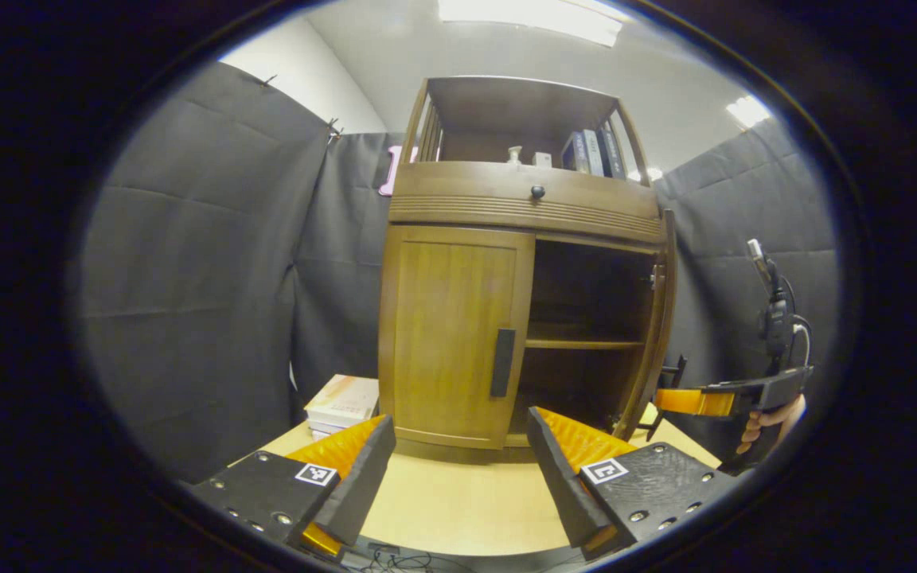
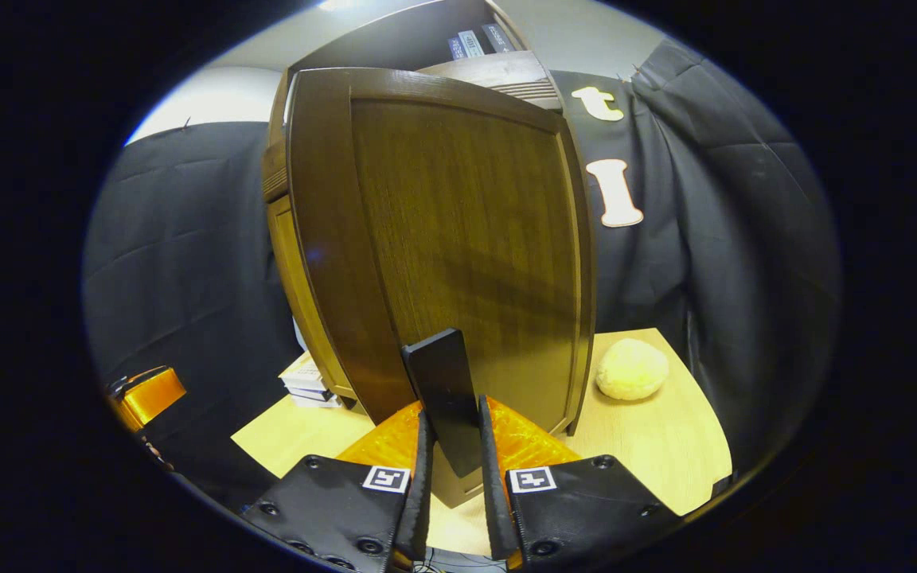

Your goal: Open the right door of the double-door shoe cabinet with the right hand, and open the left door with the left hand.

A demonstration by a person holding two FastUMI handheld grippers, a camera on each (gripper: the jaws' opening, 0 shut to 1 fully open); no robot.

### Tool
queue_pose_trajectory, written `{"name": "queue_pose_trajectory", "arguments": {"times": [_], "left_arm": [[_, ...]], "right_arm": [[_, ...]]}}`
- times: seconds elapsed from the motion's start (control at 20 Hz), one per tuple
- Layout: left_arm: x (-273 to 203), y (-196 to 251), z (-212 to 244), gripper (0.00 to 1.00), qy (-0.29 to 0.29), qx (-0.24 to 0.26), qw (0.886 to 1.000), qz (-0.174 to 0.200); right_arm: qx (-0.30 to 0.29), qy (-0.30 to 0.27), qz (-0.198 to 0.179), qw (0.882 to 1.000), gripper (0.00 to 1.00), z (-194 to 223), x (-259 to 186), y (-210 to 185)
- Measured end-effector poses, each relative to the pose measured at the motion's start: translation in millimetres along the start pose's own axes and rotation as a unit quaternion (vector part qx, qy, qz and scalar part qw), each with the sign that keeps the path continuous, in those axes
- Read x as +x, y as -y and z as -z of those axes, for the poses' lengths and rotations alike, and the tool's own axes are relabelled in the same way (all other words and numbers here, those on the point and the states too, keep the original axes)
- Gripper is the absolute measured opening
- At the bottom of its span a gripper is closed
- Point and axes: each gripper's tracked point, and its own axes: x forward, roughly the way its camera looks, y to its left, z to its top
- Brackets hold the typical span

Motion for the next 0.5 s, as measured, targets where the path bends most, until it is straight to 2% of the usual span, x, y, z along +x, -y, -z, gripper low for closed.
{"name": "queue_pose_trajectory", "arguments": {"times": [0.3,0.5], "left_arm": [[-31,49,3,0.96,0.001,0.019,0.999,-0.033],[-53,73,14,0.96,-0.001,0.015,0.998,-0.056]], "right_arm": [[-0.003,-0.007,-0.040,0.999,0.31,4,-23,23],[-0.007,-0.005,-0.046,0.999,0.31,5,-36,48]]}}
